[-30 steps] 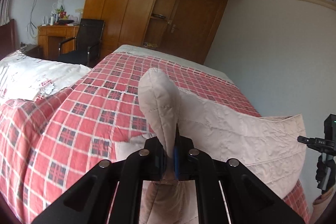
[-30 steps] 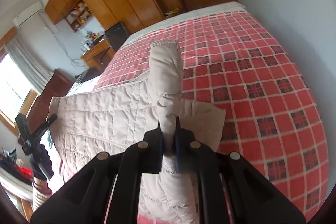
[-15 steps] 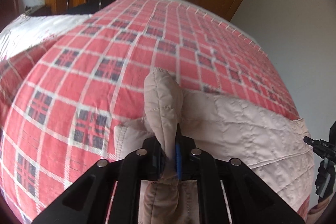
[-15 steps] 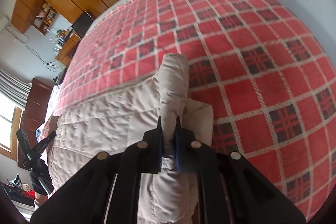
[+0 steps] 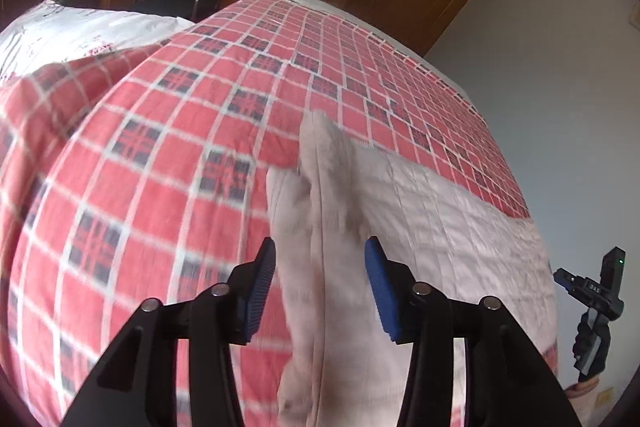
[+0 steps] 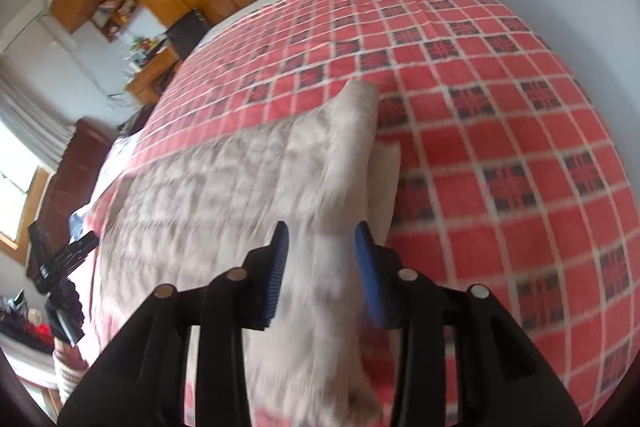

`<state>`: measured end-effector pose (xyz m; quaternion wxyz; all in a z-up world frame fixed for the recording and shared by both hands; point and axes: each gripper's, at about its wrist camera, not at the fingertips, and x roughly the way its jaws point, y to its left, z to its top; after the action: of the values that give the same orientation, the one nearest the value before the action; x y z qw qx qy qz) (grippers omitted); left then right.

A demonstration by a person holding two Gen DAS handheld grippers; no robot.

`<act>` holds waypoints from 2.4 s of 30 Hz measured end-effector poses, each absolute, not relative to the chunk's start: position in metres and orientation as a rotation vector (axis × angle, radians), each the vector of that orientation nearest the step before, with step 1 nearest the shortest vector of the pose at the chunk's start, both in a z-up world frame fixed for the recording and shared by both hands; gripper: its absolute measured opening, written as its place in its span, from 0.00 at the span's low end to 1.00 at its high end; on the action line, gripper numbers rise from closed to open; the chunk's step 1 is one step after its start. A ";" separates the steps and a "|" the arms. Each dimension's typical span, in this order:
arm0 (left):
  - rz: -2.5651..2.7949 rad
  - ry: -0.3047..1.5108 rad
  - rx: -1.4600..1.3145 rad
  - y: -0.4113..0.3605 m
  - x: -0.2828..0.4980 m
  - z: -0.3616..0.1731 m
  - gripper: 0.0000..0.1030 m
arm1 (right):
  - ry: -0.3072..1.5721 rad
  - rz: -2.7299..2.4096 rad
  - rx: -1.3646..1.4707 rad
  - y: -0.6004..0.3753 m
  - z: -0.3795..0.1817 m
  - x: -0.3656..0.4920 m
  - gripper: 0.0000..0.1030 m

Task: Fold large clothes

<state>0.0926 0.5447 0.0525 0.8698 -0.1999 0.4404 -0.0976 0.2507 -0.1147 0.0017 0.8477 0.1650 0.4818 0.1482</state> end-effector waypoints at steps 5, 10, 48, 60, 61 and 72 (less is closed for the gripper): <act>-0.248 0.925 -0.435 0.544 0.042 0.044 0.47 | 1.009 0.383 0.309 -0.107 0.002 0.195 0.49; -0.286 0.933 -0.443 0.533 0.016 0.031 0.47 | 1.044 0.375 0.289 -0.103 -0.014 0.177 0.50; -0.294 0.950 -0.453 0.538 0.000 0.032 0.47 | 1.074 0.412 0.329 -0.116 -0.026 0.168 0.35; -0.359 1.008 -0.647 0.553 0.081 0.011 0.60 | 1.067 0.421 0.456 -0.130 -0.025 0.222 0.73; -0.373 1.012 -0.665 0.554 0.086 0.006 0.60 | 1.075 0.427 0.473 -0.132 -0.030 0.226 0.73; -0.503 1.042 -0.733 0.546 0.119 -0.025 0.64 | 1.132 0.481 0.574 -0.131 -0.069 0.253 0.76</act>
<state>0.1186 0.5461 -0.0250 0.7746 -0.3386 0.4810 -0.2324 0.2528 -0.1308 -0.0690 0.7784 0.2653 0.5237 0.2224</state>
